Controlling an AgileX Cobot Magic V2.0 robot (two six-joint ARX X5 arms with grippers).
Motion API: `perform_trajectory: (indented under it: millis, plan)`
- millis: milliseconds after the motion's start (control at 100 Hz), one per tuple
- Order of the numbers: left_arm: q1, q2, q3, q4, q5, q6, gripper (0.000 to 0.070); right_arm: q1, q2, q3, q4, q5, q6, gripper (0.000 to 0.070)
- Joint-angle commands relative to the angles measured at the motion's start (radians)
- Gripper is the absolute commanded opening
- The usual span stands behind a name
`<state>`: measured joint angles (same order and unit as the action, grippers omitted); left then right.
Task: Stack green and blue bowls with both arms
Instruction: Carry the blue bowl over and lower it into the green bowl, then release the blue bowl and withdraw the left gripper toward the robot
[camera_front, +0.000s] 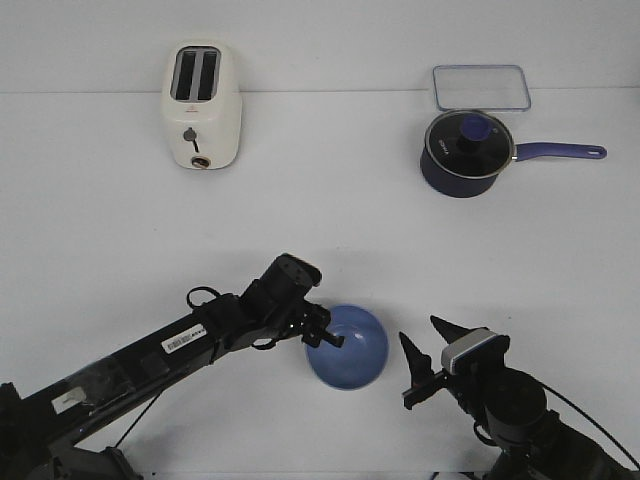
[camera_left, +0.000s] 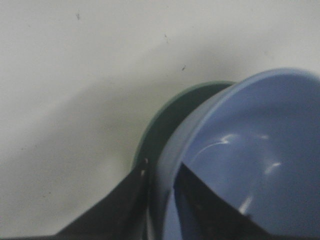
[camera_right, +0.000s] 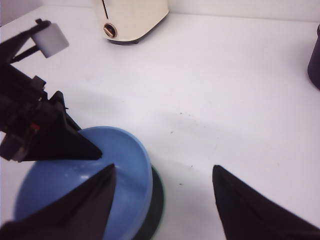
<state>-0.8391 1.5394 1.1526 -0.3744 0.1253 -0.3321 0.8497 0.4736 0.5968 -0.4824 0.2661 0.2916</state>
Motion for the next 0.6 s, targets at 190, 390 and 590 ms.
perform_trajectory:
  millis: [190, 390, 590]
  plan:
    - [0.007, -0.045, 0.017, -0.002, -0.003, 0.031, 0.0347, 0.008, 0.005, 0.004, 0.010, 0.005, -0.010, 0.0400]
    - [0.072, -0.284, 0.016, -0.061, -0.154, 0.092, 0.0345, 0.008, 0.003, 0.004, 0.014, 0.028, -0.037, 0.0400]
    - [0.134, -0.594, -0.163, -0.039, -0.316, 0.084, 0.0339, 0.008, 0.003, 0.004, 0.018, 0.056, -0.065, 0.0400]
